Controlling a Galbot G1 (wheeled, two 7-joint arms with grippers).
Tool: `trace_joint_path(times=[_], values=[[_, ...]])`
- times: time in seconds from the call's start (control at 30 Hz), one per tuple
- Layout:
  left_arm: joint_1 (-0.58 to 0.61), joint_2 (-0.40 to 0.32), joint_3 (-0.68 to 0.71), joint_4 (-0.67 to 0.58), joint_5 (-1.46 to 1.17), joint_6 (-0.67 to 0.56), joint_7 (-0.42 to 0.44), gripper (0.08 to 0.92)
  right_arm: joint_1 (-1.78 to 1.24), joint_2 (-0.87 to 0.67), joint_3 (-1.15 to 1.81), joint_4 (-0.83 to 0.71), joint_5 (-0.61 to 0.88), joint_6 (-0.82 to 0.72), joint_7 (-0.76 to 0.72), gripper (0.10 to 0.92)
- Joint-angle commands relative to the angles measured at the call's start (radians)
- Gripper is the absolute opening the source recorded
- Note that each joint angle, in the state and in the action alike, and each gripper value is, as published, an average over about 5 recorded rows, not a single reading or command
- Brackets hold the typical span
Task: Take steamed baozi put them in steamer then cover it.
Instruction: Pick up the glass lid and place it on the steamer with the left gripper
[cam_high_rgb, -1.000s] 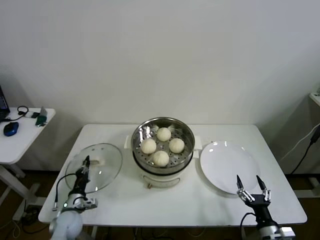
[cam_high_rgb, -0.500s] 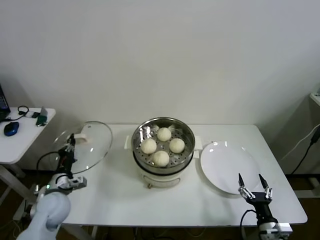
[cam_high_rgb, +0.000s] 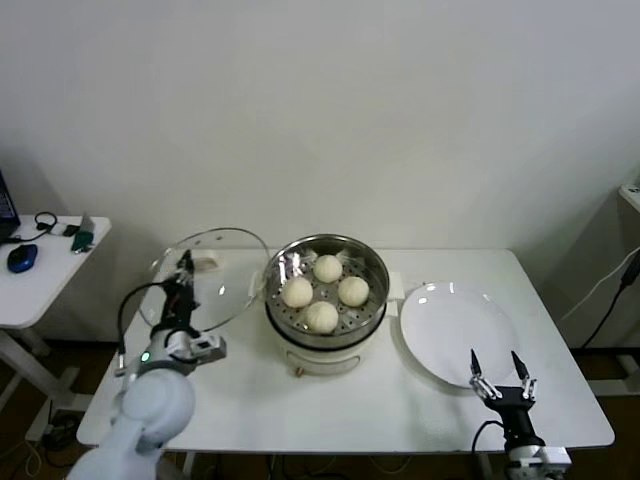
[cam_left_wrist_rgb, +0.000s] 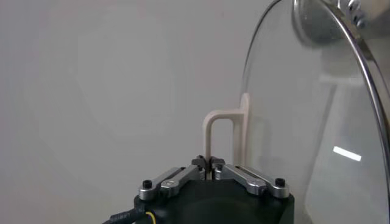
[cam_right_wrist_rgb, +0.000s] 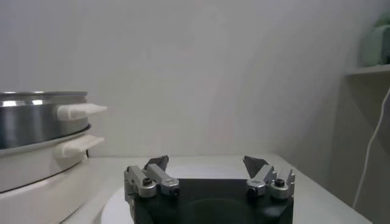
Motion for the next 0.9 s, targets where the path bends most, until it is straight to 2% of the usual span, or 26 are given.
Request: trace_joint_path(times=[0.03, 0.17, 0.33, 0.47, 0.7, 0.9], values=[[-0.202, -0.039, 0.254, -0.021, 0.148, 0.150, 0.144, 0.132, 0.018, 0.014, -0.014, -0.041, -0.030, 0.012, 0.009, 0.823], [-0.275, -0.090, 0.316, 0.012, 0.194, 0.172, 0.182, 0.132, 0.020, 0.009, -0.011, -0.044, -0.033, -0.002, 0.008, 0.823], [-0.323, -0.243, 0.369, 0.069, 0.310, 0.162, 0.219, 0.132, 0.018, 0.003, -0.006, -0.043, -0.043, -0.019, 0.004, 0.823], [-0.338, -0.332, 0.411, 0.112, 0.382, 0.149, 0.230, 0.132, 0.021, 0.004, 0.003, -0.042, -0.048, -0.027, 0.002, 0.823], [-0.313, -0.436, 0.453, 0.156, 0.475, 0.131, 0.235, 0.132, 0.024, 0.002, 0.016, -0.039, -0.049, -0.031, 0.002, 0.823], [-0.240, -0.487, 0.454, 0.168, 0.555, 0.108, 0.231, 0.132, 0.028, 0.004, 0.022, -0.039, -0.047, -0.029, 0.002, 0.823]])
